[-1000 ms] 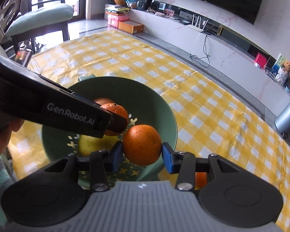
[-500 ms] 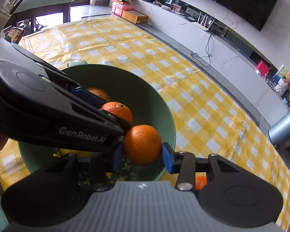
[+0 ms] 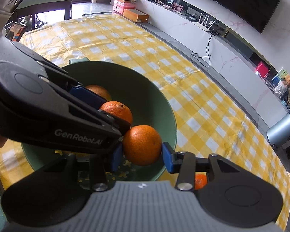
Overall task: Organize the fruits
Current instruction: 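Lower the orange into the colander with the left tool while the right tool releases its orange there, then withdraw both open tools from the colander toward the remaining fruit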
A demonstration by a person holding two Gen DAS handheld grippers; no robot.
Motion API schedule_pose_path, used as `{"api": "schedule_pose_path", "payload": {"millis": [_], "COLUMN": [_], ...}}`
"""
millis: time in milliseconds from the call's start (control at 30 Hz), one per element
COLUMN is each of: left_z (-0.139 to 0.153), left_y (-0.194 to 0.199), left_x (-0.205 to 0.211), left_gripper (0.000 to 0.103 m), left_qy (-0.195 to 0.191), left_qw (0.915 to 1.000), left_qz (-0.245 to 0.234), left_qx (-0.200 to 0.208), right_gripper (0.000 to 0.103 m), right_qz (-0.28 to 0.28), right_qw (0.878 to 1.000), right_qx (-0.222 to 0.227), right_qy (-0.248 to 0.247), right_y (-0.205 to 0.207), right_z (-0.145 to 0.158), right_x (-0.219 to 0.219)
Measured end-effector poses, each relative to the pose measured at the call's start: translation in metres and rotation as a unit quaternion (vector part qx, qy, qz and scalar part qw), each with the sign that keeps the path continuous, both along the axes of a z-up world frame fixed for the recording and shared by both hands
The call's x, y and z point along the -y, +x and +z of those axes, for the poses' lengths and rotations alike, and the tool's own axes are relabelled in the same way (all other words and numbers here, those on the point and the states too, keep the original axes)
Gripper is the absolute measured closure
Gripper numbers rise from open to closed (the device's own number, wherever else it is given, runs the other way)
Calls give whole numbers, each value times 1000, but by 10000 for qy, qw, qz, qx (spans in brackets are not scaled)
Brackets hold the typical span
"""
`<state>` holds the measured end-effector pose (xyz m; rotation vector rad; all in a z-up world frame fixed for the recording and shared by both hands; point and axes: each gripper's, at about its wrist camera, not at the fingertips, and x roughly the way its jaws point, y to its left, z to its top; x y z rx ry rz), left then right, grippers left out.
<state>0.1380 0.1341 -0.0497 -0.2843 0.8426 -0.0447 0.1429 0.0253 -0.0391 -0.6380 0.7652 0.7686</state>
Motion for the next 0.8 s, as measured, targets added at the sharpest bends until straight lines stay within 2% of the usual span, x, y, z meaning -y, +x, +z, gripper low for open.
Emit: {"api": "schedule_pose_path", "payload": {"millis": [167, 267, 533, 600, 800], "left_z": [1, 1, 5, 9, 27], "left_y": [-5, -8, -14, -17, -28], "left_x": [1, -1, 1, 4, 15], "left_gripper": [46, 35, 35, 35, 35], "left_qy": [-12, -191, -303, -262, -109], "left_qw": [10000, 9998, 9995, 9995, 9991], "left_qz": [-49, -79, -86, -82, -94], "left_qx": [-46, -3, 91, 153, 405], "right_gripper": [61, 59, 51, 45, 41], "right_qz": [-48, -31, -100, -147, -397], "right_qw": [9999, 9999, 9998, 9996, 9976], "right_qx": [-157, -157, -121, -92, -12], "right_qy": [10, -2, 158, 242, 576], "right_y": [-1, -5, -11, -14, -25], "right_z": [-3, -4, 7, 12, 29], "right_x": [0, 0, 6, 9, 27]}}
